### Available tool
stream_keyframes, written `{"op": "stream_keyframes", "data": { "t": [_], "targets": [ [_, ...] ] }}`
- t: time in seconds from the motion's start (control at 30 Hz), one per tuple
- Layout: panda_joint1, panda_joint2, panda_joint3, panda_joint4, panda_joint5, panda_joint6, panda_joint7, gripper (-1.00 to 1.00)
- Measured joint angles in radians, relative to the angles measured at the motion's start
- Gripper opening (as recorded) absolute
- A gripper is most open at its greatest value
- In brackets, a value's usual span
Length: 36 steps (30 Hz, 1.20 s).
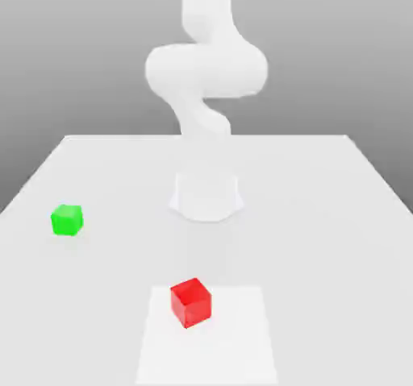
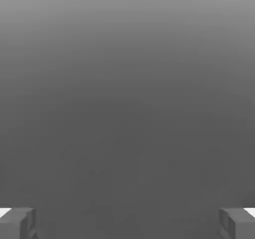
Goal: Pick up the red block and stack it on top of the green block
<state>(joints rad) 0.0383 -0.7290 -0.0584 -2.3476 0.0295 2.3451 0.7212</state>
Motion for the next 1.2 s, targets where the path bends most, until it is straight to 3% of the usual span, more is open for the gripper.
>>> {"op": "stream_keyframes", "data": {
  "t": [0.27,0.53,0.67,0.8,0.93,1.2],
  "targets": [
    [0.115,0.247,-0.144,-0.153,0.084,0.143,-0.246,0.00],
    [0.178,0.487,-0.199,-0.304,0.126,0.285,-0.458,0.00],
    [0.186,0.593,-0.208,-0.380,0.096,0.359,-0.526,0.00],
    [0.164,0.680,-0.213,-0.457,-0.010,0.434,-0.540,0.00],
    [0.161,0.730,-0.212,-0.464,-0.027,0.478,-0.555,0.00],
    [0.150,0.840,-0.177,-0.441,0.071,0.567,-0.631,0.00]
  ]
}}
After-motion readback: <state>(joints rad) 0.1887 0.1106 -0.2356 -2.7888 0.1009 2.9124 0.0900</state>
